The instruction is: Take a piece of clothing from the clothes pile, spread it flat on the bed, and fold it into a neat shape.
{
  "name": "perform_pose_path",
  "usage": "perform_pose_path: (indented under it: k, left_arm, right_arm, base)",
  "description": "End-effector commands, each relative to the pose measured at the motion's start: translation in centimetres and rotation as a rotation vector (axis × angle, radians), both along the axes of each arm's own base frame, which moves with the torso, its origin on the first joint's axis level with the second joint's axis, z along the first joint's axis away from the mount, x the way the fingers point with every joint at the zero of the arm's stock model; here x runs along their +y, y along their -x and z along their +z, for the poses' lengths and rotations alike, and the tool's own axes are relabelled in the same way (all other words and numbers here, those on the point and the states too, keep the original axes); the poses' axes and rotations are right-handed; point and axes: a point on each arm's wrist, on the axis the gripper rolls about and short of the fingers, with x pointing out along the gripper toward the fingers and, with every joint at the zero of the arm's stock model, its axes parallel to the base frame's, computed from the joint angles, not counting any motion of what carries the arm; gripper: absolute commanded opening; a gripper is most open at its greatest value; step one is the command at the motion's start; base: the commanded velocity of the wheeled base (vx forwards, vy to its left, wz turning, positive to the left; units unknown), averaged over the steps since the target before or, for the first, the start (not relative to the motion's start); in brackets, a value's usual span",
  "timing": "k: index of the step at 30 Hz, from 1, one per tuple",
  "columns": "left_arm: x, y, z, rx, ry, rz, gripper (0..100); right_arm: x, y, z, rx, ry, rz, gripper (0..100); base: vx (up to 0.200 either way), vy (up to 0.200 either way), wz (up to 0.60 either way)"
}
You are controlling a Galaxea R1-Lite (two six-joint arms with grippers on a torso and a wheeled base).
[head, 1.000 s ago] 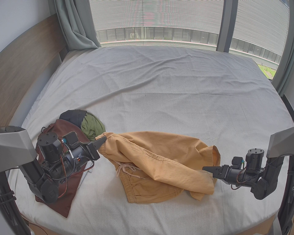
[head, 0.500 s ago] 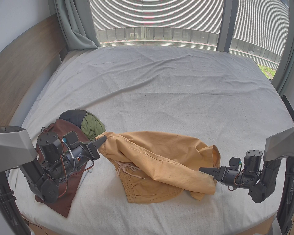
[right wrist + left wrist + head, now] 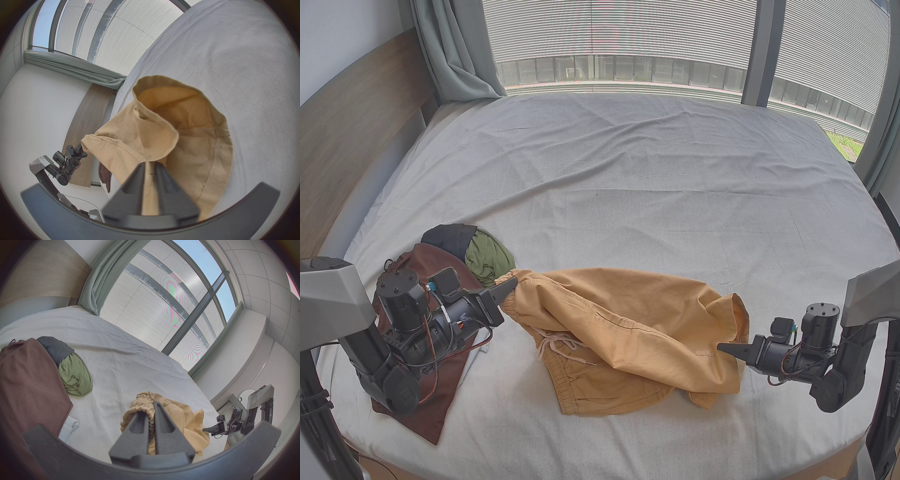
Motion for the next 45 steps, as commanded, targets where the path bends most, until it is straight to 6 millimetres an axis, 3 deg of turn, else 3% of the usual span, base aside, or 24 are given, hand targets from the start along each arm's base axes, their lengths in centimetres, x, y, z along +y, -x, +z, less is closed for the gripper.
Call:
perform_pose_path:
  k: [1, 10, 21, 32, 33, 45]
  left_arm:
    - [0.0, 0.0, 0.0, 0.0, 0.0, -0.001, 0]
    - [-0.1, 0.0, -0.1, 0.001, 0.0, -0.001, 0]
    - [0.2, -0.2, -0.1, 0.0, 0.0, 0.006, 0]
    - [0.1, -0.1, 0.0, -0.003, 0.001, 0.003, 0]
    - [0.1, -0.1, 0.0, -0.003, 0.001, 0.003, 0]
    - [0.1, -0.1, 0.1, -0.006, 0.002, 0.003, 0]
  right_arm:
    - [-0.5, 0.2, 1.2, -0.037, -0.007, -0.011, 0]
    - [-2.2, 2.6, 3.6, -0.064, -0.077, 0.101, 0]
    - [-3.2, 2.6, 3.2, -0.049, -0.09, 0.12, 0]
    - [-2.8, 2.0, 2.5, -0.037, -0.089, 0.134, 0]
    - [-2.8, 2.0, 2.4, -0.036, -0.086, 0.137, 100]
    - [-0.9, 0.0, 0.0, -0.04, -0.053, 0.205, 100]
  base:
    - [0.0, 0.0, 0.0]
    - [0.0, 0.0, 0.0]
    - [0.0, 0.0, 0.0]
    - [0.0, 0.0, 0.0]
    - [0.0, 0.0, 0.0]
    - [0.0, 0.0, 0.0]
